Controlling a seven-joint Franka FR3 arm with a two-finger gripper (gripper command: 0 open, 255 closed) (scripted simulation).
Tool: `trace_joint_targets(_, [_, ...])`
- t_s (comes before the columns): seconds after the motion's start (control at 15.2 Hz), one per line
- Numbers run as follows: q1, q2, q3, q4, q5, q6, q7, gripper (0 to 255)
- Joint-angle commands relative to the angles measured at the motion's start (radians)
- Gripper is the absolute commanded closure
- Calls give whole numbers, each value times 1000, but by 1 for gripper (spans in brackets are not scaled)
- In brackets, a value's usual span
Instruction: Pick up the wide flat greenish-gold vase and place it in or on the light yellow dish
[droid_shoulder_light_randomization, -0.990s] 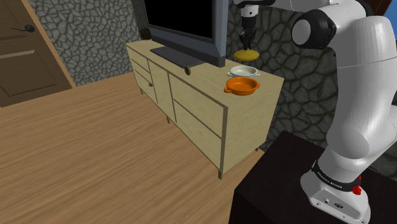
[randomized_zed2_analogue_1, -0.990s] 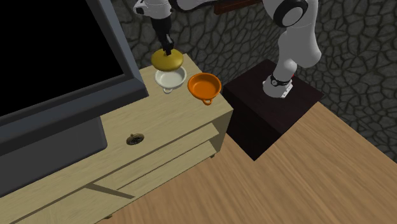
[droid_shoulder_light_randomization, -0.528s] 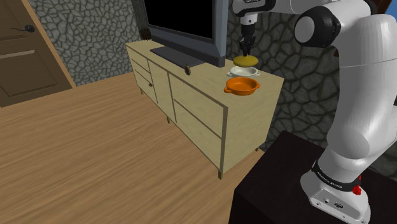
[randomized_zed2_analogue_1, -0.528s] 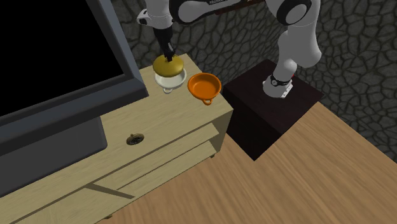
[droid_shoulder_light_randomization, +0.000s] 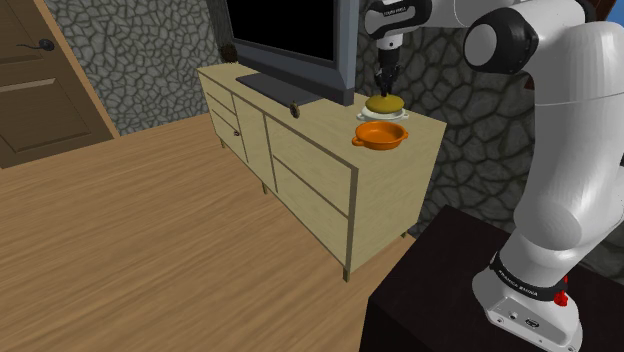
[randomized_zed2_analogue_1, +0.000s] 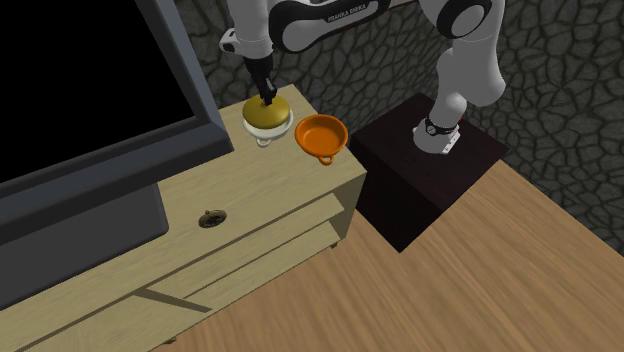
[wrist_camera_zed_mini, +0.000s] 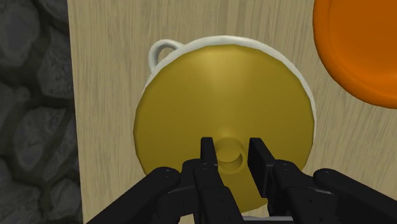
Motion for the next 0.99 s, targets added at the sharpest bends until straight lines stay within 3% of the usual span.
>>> trace_joint_targets(0.0, [0,0,0,0,0,1,0,255])
trace_joint_targets(0.26, [0,0,0,0,0,1,0,255])
trace_joint_targets(0.33, [0,0,0,0,0,1,0,0])
trace_joint_targets(0.66, [0,0,0,0,0,1,0,0])
trace_joint_targets(0.92, [-4,22,1,161,4,-139,-2,0])
